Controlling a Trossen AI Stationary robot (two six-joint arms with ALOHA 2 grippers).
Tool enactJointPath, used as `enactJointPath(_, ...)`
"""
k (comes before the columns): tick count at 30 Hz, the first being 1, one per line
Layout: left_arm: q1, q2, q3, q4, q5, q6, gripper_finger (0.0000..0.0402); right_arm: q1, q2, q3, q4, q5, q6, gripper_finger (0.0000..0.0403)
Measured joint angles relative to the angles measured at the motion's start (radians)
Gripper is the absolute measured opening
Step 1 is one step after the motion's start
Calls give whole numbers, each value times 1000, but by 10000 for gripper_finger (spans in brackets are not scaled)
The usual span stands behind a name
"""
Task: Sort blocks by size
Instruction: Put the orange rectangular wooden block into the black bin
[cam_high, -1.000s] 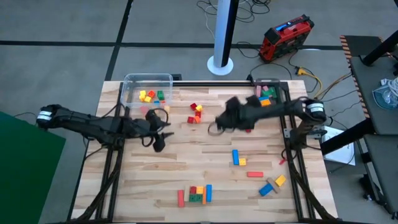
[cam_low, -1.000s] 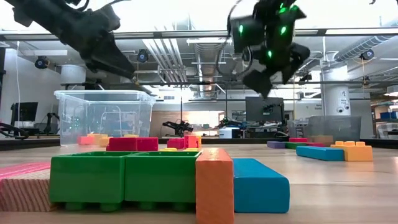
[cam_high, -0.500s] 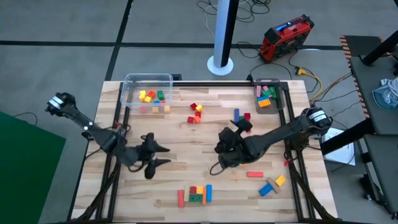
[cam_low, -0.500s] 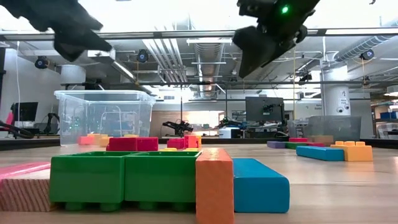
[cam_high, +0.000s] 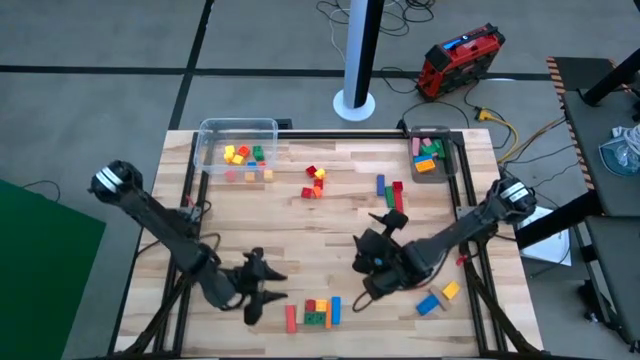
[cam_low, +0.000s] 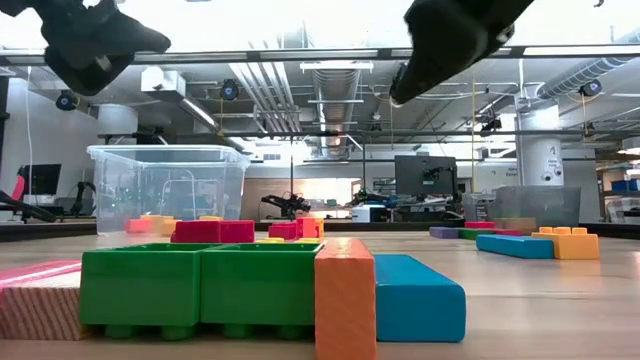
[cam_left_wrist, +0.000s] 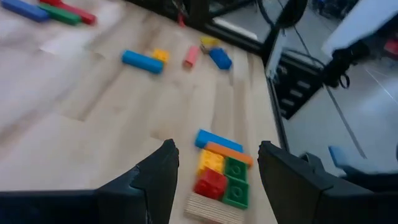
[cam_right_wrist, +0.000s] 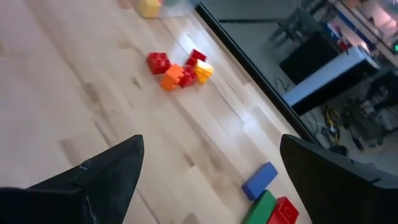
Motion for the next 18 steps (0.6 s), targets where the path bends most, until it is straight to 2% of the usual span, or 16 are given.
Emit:
enactJointPath(5, -28, 137, 146, -128, 29, -46, 197, 60, 0, 0, 0, 0, -3, 317)
enactJointPath(11, -71, 283, 337, -434, 37, -182, 192, 111, 0, -1, 3, 2, -23, 225)
enactJointPath(15, -97, 373, 423, -486, 83, -194, 157, 130, 0, -6, 3, 18, -31, 148)
enactJointPath(18, -107, 429, 446, -488, 97, -192, 103, 141, 0, -17, 1, 34, -40, 92)
